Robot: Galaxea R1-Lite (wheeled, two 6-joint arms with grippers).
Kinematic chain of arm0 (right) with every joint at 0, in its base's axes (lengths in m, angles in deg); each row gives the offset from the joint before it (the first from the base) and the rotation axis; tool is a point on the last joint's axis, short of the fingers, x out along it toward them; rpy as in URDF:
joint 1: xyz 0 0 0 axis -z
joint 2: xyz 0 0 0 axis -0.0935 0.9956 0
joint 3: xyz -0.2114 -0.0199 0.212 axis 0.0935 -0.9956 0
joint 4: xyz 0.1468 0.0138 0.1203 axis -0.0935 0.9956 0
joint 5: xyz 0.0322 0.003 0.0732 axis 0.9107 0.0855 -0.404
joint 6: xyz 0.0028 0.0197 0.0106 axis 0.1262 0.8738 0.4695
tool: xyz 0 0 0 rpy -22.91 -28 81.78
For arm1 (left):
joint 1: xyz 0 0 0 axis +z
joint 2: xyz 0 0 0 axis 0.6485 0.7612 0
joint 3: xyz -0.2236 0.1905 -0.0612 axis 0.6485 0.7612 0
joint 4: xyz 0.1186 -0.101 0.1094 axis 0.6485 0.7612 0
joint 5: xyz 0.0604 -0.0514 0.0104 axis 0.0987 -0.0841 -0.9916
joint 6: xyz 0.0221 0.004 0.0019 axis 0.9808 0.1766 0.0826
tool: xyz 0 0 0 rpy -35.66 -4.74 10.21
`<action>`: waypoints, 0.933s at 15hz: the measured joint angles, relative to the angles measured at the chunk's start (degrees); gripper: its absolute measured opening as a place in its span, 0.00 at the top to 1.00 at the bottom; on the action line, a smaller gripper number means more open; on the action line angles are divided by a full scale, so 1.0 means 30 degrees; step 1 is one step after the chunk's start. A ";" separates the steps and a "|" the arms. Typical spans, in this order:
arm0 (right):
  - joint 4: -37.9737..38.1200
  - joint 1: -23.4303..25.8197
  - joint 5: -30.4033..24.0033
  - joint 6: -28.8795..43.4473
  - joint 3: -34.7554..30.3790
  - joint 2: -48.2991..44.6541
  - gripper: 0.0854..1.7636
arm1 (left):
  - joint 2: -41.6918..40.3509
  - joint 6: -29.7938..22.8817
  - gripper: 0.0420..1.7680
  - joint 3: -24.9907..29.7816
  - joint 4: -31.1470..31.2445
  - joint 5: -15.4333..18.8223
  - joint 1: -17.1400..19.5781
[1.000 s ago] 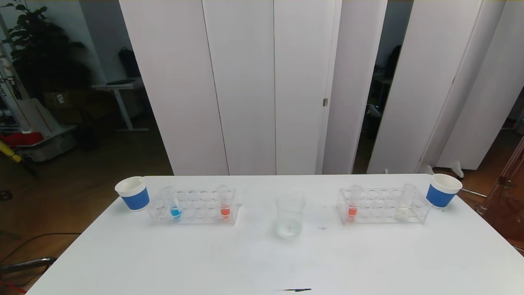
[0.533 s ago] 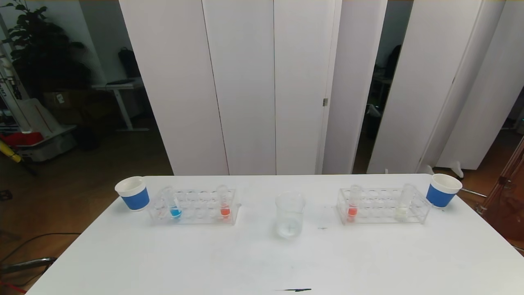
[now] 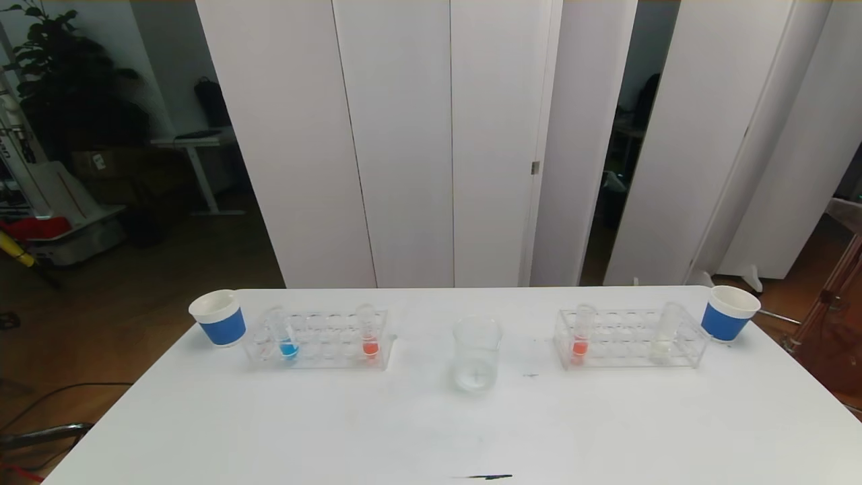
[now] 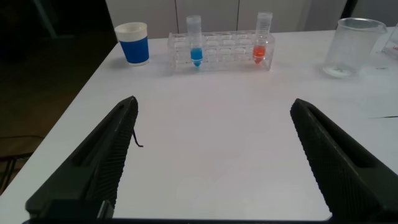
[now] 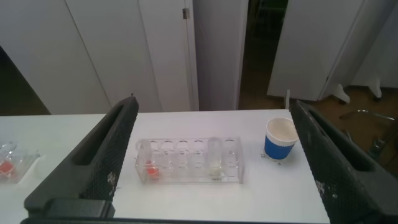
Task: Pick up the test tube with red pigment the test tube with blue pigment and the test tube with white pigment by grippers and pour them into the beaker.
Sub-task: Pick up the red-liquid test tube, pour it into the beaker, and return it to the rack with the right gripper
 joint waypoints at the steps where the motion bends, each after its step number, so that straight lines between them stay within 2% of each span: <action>1: -0.0772 -0.0569 0.0992 0.0089 0.0016 0.1264 0.01 | 0.0000 -0.0008 0.01 0.0000 0.0008 0.0000 0.0000; 4: -0.3271 -0.2808 0.3840 0.0569 -0.0540 0.4242 0.01 | 0.0000 0.0000 0.01 0.0000 0.0008 0.0008 0.0000; 8: -0.8196 -0.5319 0.7030 0.0658 -0.2580 0.7558 0.01 | 0.0000 0.0000 0.01 0.0000 0.0000 0.0000 0.0000; 14: -1.3857 -0.7034 0.8655 0.0650 -0.6494 1.1337 0.01 | 0.0000 -0.0008 0.01 0.0000 0.0008 0.0008 0.0000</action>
